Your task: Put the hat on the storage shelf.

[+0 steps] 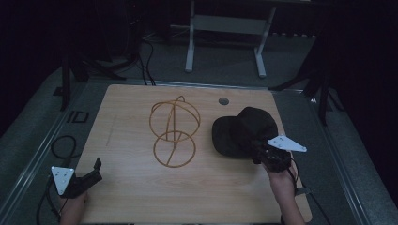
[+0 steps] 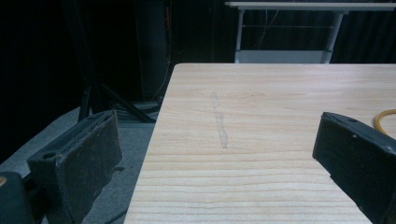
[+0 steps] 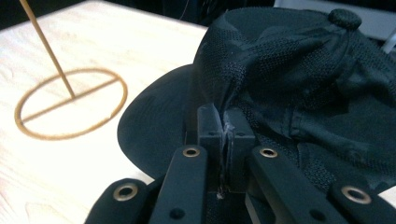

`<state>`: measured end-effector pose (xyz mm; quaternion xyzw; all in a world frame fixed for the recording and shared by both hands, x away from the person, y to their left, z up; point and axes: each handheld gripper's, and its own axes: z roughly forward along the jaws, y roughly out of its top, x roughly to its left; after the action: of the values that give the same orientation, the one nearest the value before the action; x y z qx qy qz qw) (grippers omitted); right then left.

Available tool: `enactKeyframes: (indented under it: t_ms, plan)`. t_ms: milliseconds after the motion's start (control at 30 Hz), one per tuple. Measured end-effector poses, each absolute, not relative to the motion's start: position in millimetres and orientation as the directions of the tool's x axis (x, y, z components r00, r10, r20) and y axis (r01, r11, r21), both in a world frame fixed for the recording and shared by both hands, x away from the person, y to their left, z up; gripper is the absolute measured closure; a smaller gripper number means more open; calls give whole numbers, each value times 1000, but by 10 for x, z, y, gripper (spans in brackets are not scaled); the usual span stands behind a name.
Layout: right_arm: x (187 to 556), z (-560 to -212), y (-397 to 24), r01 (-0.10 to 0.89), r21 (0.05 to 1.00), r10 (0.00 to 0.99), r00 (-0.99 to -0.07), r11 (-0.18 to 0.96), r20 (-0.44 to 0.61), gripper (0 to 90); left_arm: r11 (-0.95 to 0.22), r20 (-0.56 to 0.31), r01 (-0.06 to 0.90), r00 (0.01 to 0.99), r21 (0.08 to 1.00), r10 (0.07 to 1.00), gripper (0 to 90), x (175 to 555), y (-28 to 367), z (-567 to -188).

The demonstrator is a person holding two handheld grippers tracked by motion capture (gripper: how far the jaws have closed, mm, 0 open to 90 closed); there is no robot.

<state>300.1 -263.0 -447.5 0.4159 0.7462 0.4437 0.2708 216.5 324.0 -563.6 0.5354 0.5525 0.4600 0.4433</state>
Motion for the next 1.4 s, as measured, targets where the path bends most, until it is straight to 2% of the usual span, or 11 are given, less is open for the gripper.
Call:
enactKeyframes:
  t_ms: [333, 667, 967, 1400]
  plan:
    - [2889, -3871, -2723, 291, 931, 867, -495, 220, -51, 877, 4, 3, 186, -36, 983, 999, 17, 2166, 3240, -5635]
    - [2864, -3242, -2709, 163, 959, 871, -474, 234, -132, 877, 7, 0, 186, -35, 983, 999, 18, 2166, 3245, -5635]
    - [2861, -3030, -2649, 114, 974, 869, -479, 198, -121, 878, 6, 1, 187, -35, 982, 999, 17, 2167, 3245, -5634]
    - [2846, -2788, -2351, 56, 983, 832, -543, 175, -117, 877, 6, 0, 186, -34, 983, 999, 17, 2167, 3245, -5634]
